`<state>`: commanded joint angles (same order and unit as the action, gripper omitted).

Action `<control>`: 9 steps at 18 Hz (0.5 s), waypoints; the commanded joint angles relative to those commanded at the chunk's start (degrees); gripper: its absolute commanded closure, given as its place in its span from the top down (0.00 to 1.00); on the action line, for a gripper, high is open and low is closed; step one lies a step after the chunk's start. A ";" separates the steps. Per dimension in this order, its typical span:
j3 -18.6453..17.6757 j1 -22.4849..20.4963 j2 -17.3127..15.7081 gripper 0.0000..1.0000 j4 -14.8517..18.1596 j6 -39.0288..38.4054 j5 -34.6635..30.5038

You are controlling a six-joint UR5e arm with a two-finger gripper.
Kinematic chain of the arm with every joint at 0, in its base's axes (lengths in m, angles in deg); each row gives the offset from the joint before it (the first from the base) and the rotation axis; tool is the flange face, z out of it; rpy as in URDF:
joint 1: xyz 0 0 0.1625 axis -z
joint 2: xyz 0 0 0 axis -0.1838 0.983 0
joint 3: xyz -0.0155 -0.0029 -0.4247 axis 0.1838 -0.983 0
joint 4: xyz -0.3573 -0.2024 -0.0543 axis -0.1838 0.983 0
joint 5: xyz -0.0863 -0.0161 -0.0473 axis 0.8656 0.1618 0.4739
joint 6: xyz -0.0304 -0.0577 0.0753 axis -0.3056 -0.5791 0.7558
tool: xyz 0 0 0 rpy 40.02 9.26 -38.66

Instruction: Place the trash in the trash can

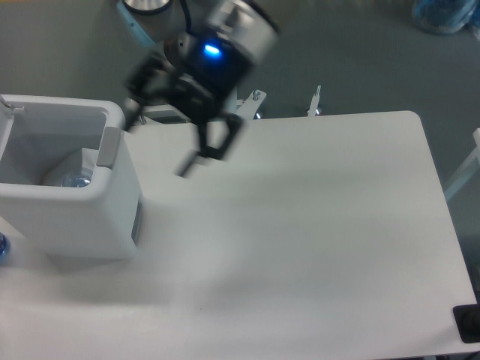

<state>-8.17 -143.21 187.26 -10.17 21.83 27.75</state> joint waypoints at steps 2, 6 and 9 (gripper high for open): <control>1.32 -2.37 2.37 1.00 0.00 0.09 -0.26; 3.78 -4.67 6.33 1.00 -0.09 0.79 -9.38; 3.79 -4.94 8.71 1.00 -0.09 3.25 -16.76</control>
<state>-4.38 -148.14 195.97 -10.26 25.07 10.99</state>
